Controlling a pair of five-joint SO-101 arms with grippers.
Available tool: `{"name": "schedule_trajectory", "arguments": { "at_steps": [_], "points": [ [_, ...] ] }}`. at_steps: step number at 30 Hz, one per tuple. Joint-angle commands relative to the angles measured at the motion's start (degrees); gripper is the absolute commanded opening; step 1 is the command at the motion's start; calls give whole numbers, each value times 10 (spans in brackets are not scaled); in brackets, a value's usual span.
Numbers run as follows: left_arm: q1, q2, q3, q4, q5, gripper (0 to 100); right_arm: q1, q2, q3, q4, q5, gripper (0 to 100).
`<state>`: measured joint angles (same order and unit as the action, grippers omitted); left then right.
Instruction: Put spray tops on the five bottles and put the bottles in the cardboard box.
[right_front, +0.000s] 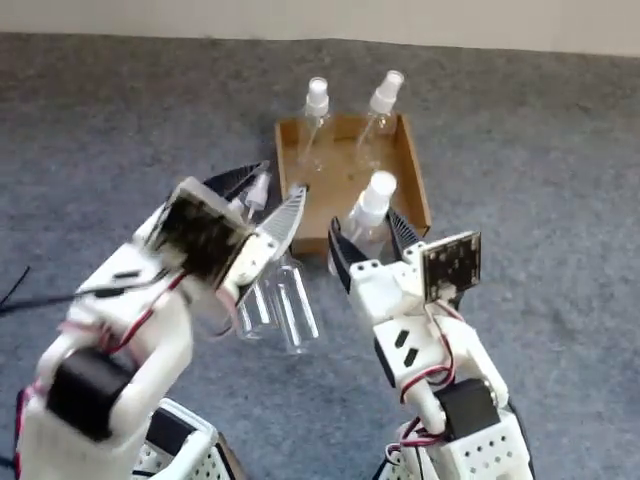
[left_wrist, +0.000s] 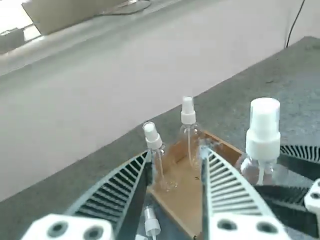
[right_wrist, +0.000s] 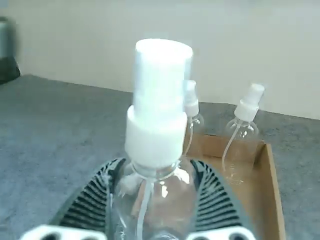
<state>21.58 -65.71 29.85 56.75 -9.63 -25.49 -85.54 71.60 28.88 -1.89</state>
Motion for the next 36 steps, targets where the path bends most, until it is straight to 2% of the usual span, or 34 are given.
{"name": "schedule_trajectory", "arguments": {
  "at_steps": [1,4,6,10,16,28,34,36],
  "points": [
    [-36,-60,49,17,-2,152,9,153,-145,0,11,3],
    [-57,-92,132,13,-2,164,8,278,-256,0,11,3],
    [-61,-112,190,12,-2,215,7,357,-330,7,11,3],
    [-59,-141,293,-34,-2,252,-11,495,-478,79,6,3],
    [-63,-149,368,-115,-2,251,-70,579,-630,184,-22,3],
    [-124,-148,412,-188,-1,251,-77,580,-640,261,-22,3],
    [-118,-153,412,-188,-1,251,-77,582,-640,255,-22,3],
    [-98,-159,402,-161,-1,251,-77,582,-638,237,-22,3]
  ]
}}
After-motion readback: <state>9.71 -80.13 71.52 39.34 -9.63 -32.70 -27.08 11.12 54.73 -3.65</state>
